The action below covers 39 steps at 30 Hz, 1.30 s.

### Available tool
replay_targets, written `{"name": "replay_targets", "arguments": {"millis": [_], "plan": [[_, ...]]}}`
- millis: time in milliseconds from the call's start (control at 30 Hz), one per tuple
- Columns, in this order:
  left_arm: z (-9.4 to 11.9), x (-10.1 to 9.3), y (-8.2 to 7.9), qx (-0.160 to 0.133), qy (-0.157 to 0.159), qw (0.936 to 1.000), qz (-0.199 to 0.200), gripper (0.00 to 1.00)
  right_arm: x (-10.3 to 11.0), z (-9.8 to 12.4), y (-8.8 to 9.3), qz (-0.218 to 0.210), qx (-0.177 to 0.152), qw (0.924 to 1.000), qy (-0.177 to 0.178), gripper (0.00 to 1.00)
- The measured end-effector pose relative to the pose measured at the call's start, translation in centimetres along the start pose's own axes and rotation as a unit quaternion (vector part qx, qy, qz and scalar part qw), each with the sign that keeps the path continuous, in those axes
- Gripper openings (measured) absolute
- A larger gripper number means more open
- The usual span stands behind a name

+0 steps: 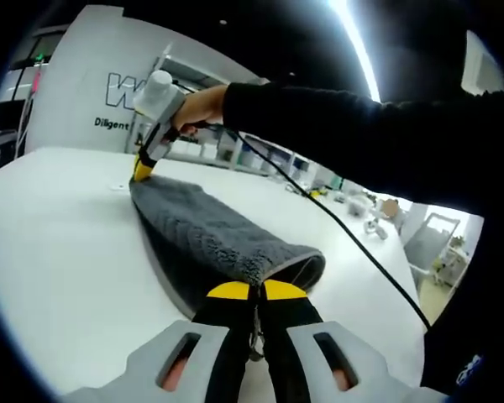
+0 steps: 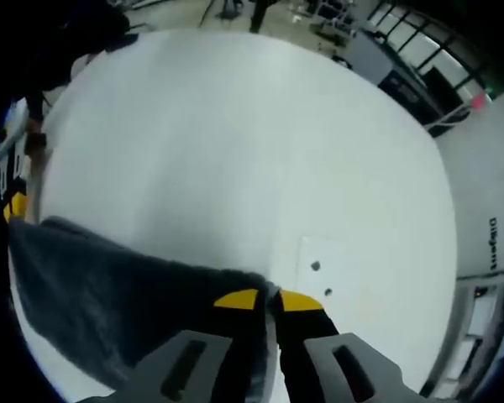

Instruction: Open the folded towel by lifting each exposed corner and separating the folded layers until the towel lies flat within the target outline without major curled edges

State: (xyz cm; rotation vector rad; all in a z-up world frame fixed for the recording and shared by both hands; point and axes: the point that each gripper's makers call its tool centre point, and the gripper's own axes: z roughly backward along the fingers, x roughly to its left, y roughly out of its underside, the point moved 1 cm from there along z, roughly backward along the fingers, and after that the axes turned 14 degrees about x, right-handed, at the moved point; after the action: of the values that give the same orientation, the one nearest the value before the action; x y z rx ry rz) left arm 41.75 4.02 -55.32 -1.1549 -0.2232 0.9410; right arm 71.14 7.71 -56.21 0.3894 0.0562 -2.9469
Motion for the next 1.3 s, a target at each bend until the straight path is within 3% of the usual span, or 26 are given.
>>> {"name": "replay_targets", "arguments": {"millis": [267,800,1300], "plan": [[0.1,-0.5,-0.6,-0.007,0.002,1.0,-0.005,0.01,-0.4,0.8,0.1,-0.024,-0.007,0.9997,0.003,0.03],[0.2,-1.6,-1.8,-0.014,0.01,0.9996,-0.022,0.01,-0.8,2.7,0.5,-0.034,-0.032,0.9987,0.022,0.03],[0.1,-3.1,-3.3,-0.021,0.02,0.9984,-0.049,0.01,-0.9,5.5,1.4,-0.036,-0.031,0.9979,0.043,0.03]]}}
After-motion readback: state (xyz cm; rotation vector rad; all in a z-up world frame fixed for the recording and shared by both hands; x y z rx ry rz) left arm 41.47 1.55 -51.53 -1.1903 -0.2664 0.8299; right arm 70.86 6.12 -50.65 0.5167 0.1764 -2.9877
